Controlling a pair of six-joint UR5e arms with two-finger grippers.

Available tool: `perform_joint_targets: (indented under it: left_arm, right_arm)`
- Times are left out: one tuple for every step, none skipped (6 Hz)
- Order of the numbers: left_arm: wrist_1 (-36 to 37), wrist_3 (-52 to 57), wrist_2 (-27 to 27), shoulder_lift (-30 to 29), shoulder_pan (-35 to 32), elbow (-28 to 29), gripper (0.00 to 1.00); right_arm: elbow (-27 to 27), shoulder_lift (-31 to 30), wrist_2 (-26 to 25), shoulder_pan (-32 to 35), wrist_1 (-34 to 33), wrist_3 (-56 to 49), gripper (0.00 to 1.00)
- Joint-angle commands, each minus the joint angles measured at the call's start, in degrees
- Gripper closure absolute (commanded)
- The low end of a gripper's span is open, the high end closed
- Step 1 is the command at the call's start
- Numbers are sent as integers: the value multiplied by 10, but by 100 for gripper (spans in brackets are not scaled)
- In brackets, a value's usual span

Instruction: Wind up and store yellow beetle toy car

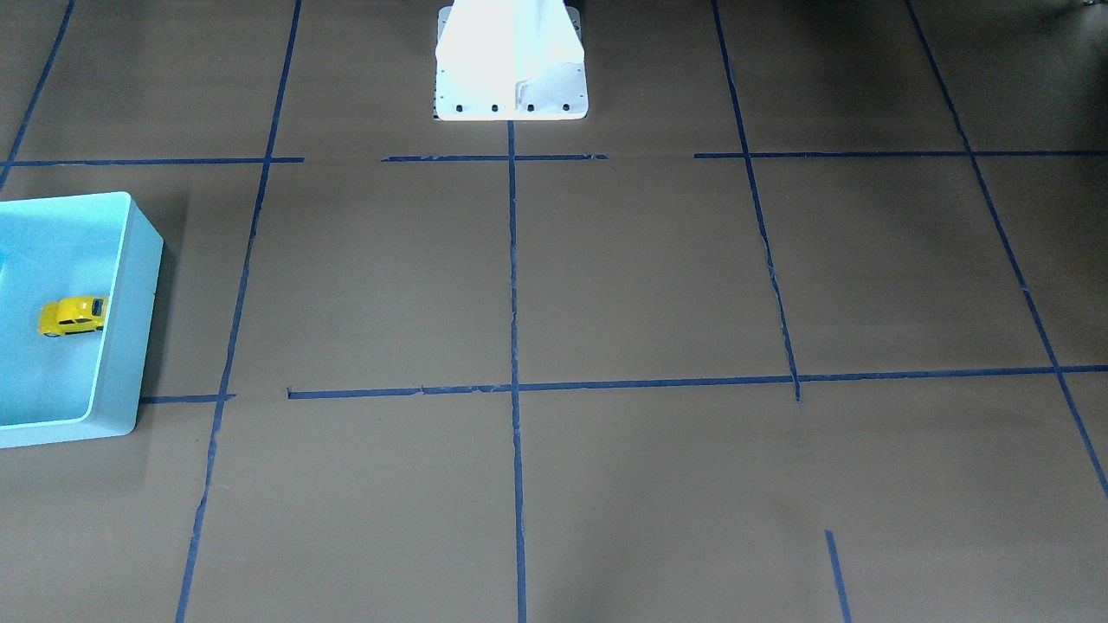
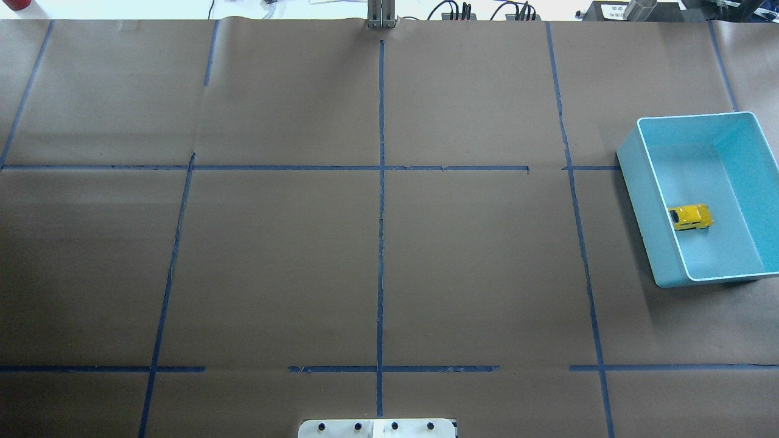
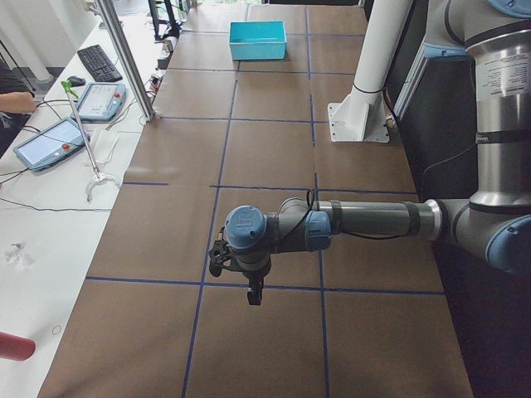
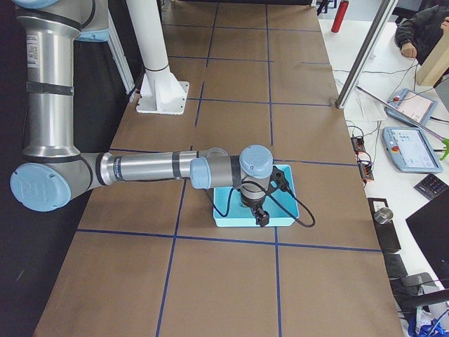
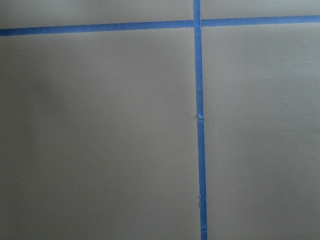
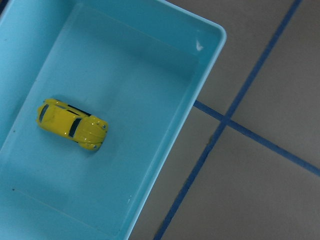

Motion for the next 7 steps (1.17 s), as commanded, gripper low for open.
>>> perform_joint_targets:
  left_arm:
    - [0, 0, 0, 0, 0, 0, 0]
    - [0, 0, 0, 0, 0, 0, 0]
    - [0, -1, 0, 0, 0, 1, 0]
    - [0, -1, 0, 0, 0, 1, 0]
    - [0, 0, 0, 0, 0, 0, 0]
    - [0, -1, 0, 0, 0, 1, 0]
    - [0, -1, 0, 0, 0, 0, 0]
  right_arm:
    - [-19, -3, -6, 19, -5, 197, 0]
    - [-16, 1, -16, 20, -2, 204, 0]
    - [11, -6, -26, 22, -4, 222, 0]
    - [9, -4, -36, 21, -4, 294, 0]
    - [9, -4, -37, 19, -1, 296, 0]
    - [5, -8, -32, 19, 2, 289, 0]
    - [12, -19, -28, 19, 3, 249, 0]
